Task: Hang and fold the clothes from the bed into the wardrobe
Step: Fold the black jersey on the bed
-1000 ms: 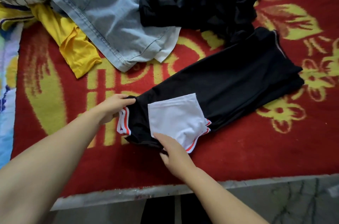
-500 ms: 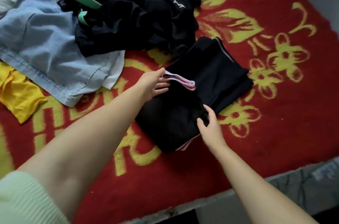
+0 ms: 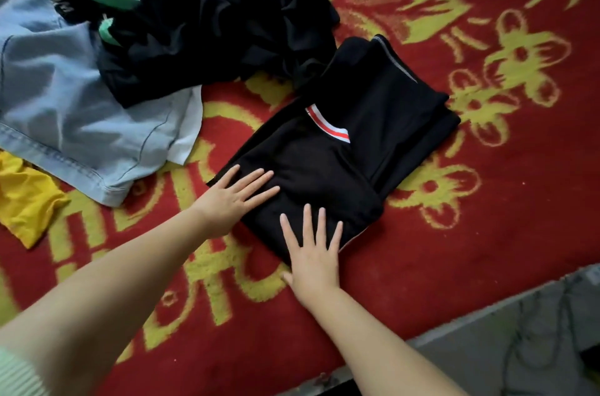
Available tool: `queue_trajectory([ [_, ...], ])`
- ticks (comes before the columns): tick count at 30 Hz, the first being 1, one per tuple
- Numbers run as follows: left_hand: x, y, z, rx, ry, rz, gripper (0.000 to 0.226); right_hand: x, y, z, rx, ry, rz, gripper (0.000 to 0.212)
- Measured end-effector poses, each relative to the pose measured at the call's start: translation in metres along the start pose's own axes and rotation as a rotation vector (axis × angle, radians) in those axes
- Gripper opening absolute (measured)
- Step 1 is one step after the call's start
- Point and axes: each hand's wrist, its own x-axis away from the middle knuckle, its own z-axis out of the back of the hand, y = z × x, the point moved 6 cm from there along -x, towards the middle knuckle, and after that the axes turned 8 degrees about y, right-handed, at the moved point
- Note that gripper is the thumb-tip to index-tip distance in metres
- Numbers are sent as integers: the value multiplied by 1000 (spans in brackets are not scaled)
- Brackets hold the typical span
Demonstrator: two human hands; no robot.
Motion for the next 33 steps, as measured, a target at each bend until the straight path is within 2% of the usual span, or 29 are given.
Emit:
queue_trajectory([
  [2,-10,-4,-5,-27,52,3,107,-12,7,1,10,5,-12,105],
  [4,-11,-4,-8,-37,92,-7,103,-16,6,4,28,9,5,92],
  [7,-5,2,-8,-14,79,-12,98,-12,9,14,73,5,40,78],
  [11,8,35,7,-8,-18,-30,80,1,27,35,157,-70,183,70],
  [14,34,81,19,33,-155,-127,68,29,46,39,187,-257,296,72],
  [16,59,110,31,188,-272,-194,68,59,54,44,143,-410,342,72],
  [19,82,132,53,577,-407,-159,61,95,60,54,-109,-585,295,72],
  [22,86,131,79,850,-535,-163,38,112,73,69,-370,-795,185,63],
  [24,78,117,92,922,-599,-137,21,104,88,85,-499,-842,135,50],
  [27,49,72,108,1011,-573,22,18,63,110,114,-685,-703,12,50],
  [31,-4,-6,116,1025,-329,263,19,-12,131,136,-860,-414,-116,46],
  [33,-27,-28,107,1063,-229,407,13,-43,139,132,-827,-273,-172,45],
])
